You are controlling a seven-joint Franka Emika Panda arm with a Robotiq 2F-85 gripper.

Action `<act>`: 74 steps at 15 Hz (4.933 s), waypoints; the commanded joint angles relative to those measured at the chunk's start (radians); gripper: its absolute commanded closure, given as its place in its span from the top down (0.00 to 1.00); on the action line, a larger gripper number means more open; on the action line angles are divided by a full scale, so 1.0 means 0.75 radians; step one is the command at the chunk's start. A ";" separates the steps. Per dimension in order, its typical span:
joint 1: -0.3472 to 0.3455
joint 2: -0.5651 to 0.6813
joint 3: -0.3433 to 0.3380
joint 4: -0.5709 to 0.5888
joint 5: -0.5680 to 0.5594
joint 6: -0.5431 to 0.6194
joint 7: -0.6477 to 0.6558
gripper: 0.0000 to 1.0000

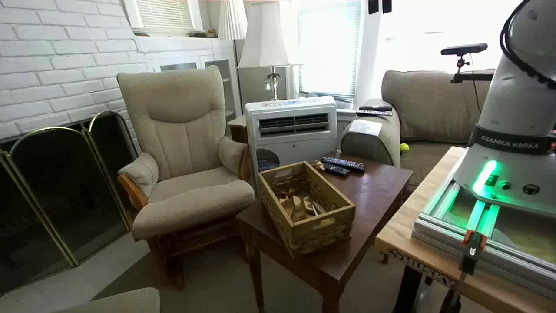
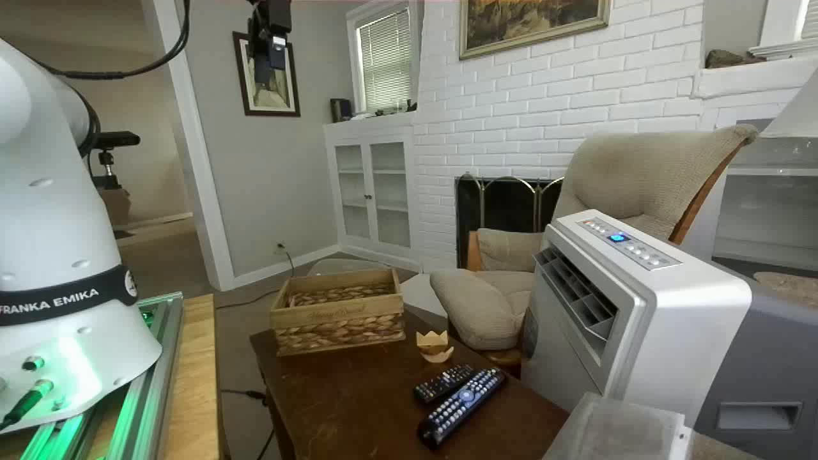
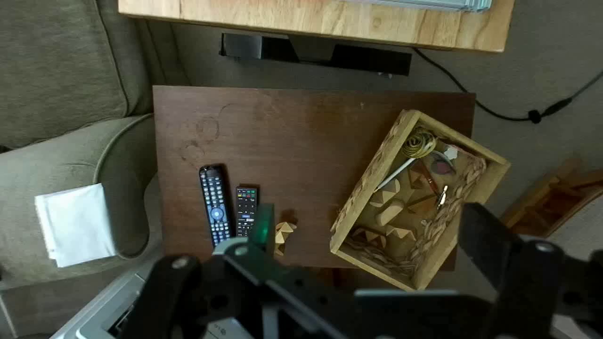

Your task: Remove on object from the basket and put it on top of the tower of objects

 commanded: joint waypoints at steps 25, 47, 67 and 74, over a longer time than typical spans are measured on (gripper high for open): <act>0.016 0.003 -0.011 0.003 -0.007 -0.003 0.009 1.00; 0.135 0.176 0.105 -0.026 0.097 0.552 0.029 1.00; 0.248 0.806 0.098 -0.185 -0.047 1.319 -0.447 1.00; 0.234 0.910 0.106 -0.178 -0.217 1.372 -0.536 1.00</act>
